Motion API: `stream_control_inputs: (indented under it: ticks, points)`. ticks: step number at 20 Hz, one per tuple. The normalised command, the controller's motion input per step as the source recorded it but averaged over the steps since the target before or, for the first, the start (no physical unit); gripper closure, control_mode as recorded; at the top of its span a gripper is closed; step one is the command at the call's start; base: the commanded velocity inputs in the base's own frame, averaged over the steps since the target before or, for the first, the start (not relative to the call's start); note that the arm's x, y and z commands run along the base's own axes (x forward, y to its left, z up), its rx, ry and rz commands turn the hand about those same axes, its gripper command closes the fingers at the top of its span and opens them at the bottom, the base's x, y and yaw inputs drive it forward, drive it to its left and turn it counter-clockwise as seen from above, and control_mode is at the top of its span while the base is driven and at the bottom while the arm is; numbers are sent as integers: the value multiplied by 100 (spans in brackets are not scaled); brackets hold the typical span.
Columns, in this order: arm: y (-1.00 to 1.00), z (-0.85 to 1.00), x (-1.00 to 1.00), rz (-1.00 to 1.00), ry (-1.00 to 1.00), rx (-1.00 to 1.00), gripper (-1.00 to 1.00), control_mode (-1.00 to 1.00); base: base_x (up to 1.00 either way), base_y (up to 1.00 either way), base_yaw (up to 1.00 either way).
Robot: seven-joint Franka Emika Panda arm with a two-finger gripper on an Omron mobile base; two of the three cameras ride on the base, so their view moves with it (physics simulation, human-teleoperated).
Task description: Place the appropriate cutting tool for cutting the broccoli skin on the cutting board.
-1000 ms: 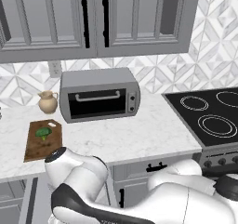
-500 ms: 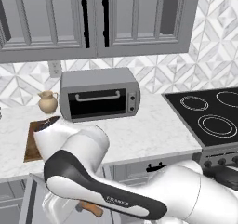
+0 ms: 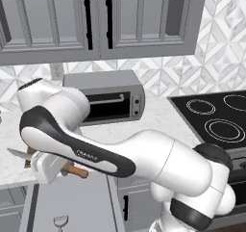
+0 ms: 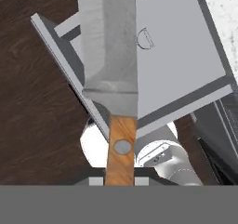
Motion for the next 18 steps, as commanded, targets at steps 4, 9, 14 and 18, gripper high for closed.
stream_control_inputs:
  ticks: [4,9,14,18]
  points:
    - [50,-2,100,14,-6,0,100,-100,0,0,0]
    - [32,-33,100,11,-5,0,100,-100,0,0,0]
    - [28,-75,100,10,-3,0,100,-100,0,0,0]
    - [32,-86,100,10,0,0,100,-100,0,0,0]
